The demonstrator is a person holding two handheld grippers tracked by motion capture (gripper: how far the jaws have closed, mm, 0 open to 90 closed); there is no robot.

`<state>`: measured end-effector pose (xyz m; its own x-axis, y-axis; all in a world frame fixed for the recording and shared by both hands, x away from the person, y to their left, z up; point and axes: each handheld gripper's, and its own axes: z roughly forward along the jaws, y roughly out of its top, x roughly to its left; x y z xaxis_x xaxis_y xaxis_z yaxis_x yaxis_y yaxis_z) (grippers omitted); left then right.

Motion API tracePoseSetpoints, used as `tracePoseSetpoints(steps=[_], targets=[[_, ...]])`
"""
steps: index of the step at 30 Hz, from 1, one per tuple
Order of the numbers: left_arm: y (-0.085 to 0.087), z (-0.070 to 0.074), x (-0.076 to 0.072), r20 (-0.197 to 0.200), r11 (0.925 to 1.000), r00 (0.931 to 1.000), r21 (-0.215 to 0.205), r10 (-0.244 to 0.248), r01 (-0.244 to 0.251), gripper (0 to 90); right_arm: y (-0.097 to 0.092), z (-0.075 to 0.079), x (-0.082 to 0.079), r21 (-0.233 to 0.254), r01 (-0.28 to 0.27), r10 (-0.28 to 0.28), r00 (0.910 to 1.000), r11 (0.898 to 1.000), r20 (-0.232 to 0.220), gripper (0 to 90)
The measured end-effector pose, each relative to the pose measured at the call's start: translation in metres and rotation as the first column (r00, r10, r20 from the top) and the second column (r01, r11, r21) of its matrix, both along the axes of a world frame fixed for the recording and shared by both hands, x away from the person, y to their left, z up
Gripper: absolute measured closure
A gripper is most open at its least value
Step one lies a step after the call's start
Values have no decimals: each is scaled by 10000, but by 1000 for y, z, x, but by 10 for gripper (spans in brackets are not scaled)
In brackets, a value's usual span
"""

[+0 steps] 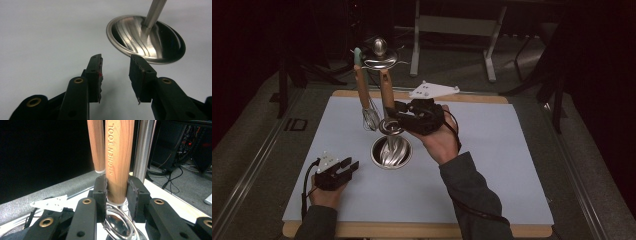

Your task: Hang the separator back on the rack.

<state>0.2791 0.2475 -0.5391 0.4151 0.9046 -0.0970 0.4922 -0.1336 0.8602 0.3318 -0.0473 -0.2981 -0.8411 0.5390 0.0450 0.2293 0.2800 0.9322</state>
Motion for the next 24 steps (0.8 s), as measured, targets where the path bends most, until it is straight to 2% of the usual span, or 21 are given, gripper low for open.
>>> tracePoseSetpoints(steps=[9,24], targets=[[0,0,0,-2,10000,10000,24,-8,8,630,-1,-2,-1,83,-22,22,10000,10000,57,702],[0,0,0,-6,10000,10000,38,-12,12,630,-4,-6,-1,-126,-47,46,10000,9999,-5,675]])
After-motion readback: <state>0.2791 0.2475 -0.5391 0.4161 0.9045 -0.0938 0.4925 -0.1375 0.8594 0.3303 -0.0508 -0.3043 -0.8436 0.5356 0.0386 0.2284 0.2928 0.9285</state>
